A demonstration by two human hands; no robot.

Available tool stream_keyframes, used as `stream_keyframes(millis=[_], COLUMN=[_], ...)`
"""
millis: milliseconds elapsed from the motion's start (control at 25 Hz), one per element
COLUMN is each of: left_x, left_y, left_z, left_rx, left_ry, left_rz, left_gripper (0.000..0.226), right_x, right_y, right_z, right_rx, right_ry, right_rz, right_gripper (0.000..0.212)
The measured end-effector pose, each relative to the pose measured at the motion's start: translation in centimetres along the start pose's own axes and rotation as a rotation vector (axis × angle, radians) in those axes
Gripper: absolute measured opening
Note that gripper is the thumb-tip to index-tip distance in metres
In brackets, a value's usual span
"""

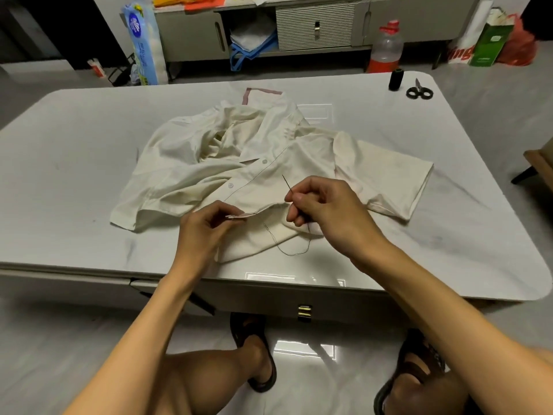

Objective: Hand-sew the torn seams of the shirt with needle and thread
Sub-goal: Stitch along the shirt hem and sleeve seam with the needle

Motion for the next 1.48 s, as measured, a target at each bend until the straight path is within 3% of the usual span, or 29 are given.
stream_keyframes(millis=[120,360,600,800,1080,1480], left_x=[0.3,0.7,0.9,1.2,1.2,1.3], left_y=[0.3,0.4,0.4,0.6,0.6,0.5], left_z=[0.1,0.0,-0.2,-0.3,-0.1,0.1], left_rx=[-0.153,-0.411,-0.314,-0.19,-0.195,-0.203], left_ry=[-0.065,-0.185,-0.117,-0.055,-0.067,-0.088], left_rz=[-0.011,0.014,-0.006,-0.045,-0.077,-0.083], left_gripper=[0.016,0.009,0.008,0.017,0.02,0.022], right_x=[-2.0,-4.8,-4.4,-3.9,-3.8,-4.2], right_y=[-2.2,-4.5,-4.4,-4.5,-4.8,-4.8], right_z=[0.8,3.0,4.2,4.0,4.5,4.9], right_rx=[0.197,0.315,0.286,0.37,0.44,0.415], right_ry=[0.248,0.453,0.441,0.535,0.673,0.664], right_rz=[0.088,-0.024,-0.067,-0.098,-0.157,-0.194], right_gripper=[0.014,0.012,0.013,0.016,0.021,0.018])
Point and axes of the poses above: each hand's wrist, its own y-axis away from the middle knuckle, its own x-axis out of the back of the hand, z = x × y, the point moved 3 cm from there along -y, towards the middle knuckle, and after that the axes turned 5 degrees about -z, right-handed, at the moved point
